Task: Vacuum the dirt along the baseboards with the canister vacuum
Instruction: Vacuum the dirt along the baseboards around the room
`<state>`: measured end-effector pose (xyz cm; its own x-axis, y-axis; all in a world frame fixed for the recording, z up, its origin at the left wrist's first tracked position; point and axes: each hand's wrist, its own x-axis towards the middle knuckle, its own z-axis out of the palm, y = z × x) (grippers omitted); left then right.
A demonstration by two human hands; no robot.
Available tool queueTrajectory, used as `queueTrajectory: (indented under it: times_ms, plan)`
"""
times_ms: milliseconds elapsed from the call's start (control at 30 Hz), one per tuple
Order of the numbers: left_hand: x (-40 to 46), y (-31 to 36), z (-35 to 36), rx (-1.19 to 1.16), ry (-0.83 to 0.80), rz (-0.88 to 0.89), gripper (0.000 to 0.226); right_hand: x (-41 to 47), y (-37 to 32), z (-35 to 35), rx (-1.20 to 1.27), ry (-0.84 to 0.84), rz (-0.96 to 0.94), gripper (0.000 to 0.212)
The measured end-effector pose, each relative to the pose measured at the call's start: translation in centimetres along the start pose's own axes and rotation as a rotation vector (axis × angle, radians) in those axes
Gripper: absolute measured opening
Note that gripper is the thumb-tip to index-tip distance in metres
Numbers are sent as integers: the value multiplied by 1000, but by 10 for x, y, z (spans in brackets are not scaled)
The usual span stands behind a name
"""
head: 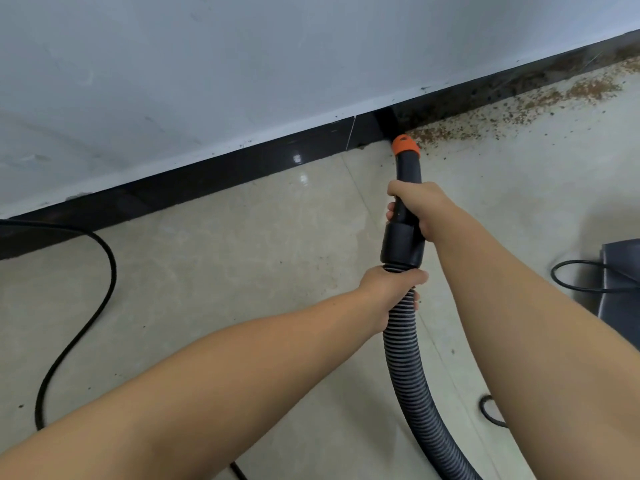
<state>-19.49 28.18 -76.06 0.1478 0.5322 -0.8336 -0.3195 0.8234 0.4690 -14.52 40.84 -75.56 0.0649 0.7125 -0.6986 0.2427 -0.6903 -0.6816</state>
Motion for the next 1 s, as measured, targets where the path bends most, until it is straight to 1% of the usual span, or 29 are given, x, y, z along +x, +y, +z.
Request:
queueTrajectory:
  times_ms: [133, 267, 533, 767, 900, 1000]
  plan:
    - [10, 11, 17, 32, -5, 6, 15, 15, -6, -18, 4, 28, -5, 15]
    - [13, 10, 24, 34, 26, 14, 15, 20, -5, -24, -5, 27, 5, 16]
    - [-10, -25, -3, -66, 111, 16, 13, -10, 19, 14, -9, -82, -8, 11]
    - [-34, -41, -18, -73, 164, 34, 16, -34, 29, 39, -43, -204, 2, 12]
    - [-35, -35, -19, -47, 125, 25, 16, -34, 26, 34, -25, -180, 2, 12]
    - [-30, -35, -9, 22, 83, 23, 16, -30, 28, 14, 27, -90, 24, 11]
